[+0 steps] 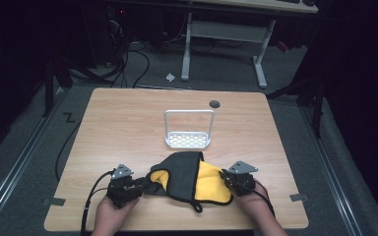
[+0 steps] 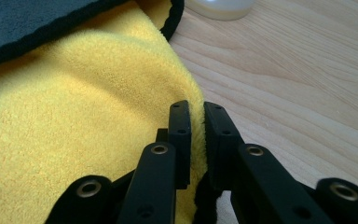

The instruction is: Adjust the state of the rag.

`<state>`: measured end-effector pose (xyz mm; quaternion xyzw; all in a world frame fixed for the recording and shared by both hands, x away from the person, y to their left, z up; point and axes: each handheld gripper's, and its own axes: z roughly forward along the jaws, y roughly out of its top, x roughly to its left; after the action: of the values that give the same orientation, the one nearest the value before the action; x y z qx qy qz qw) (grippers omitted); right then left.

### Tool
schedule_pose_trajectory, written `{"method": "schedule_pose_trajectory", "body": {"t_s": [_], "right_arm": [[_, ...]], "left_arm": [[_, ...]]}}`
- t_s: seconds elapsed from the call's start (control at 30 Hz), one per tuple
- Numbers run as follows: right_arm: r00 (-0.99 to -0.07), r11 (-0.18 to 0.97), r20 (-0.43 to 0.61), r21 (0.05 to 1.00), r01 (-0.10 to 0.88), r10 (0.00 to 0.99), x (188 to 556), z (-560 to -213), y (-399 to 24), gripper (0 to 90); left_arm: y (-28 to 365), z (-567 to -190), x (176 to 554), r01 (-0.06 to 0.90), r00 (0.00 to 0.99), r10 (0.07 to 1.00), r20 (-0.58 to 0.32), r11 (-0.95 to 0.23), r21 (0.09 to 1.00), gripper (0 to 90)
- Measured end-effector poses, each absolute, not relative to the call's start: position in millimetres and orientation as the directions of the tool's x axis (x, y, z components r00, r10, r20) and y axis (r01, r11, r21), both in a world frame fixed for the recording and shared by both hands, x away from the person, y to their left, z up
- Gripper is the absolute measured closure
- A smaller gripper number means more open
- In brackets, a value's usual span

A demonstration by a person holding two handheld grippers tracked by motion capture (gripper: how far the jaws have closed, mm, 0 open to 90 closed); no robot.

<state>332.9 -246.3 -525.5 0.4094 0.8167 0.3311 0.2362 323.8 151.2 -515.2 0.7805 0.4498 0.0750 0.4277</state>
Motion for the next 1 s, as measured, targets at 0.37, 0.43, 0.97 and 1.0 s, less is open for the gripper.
{"method": "schedule_pose_trajectory", "body": {"t_s": [0.37,0.43,0.97,1.0], "right_arm": [[-0.524,0.428,-0.116,0.736,0.525,0.843,338,-526,-254,80.8],[-0.522,0.421,-0.109,0.736,0.53,0.846,340,-526,-256,79.8],[-0.522,0.423,-0.111,0.736,0.529,0.846,340,-527,-254,77.0],[-0.522,0.422,-0.11,0.736,0.53,0.846,340,-527,-254,76.8]], "left_arm": [[201,-506,318,0.651,0.453,0.854,-0.255,-0.122,0.749,63.1],[204,-503,318,0.642,0.452,0.851,-0.268,-0.101,0.76,63.0],[106,-485,312,0.518,0.72,0.646,-0.252,-0.259,0.815,55.0],[96,-490,312,0.519,0.733,0.632,-0.249,-0.285,0.806,54.4]]}}
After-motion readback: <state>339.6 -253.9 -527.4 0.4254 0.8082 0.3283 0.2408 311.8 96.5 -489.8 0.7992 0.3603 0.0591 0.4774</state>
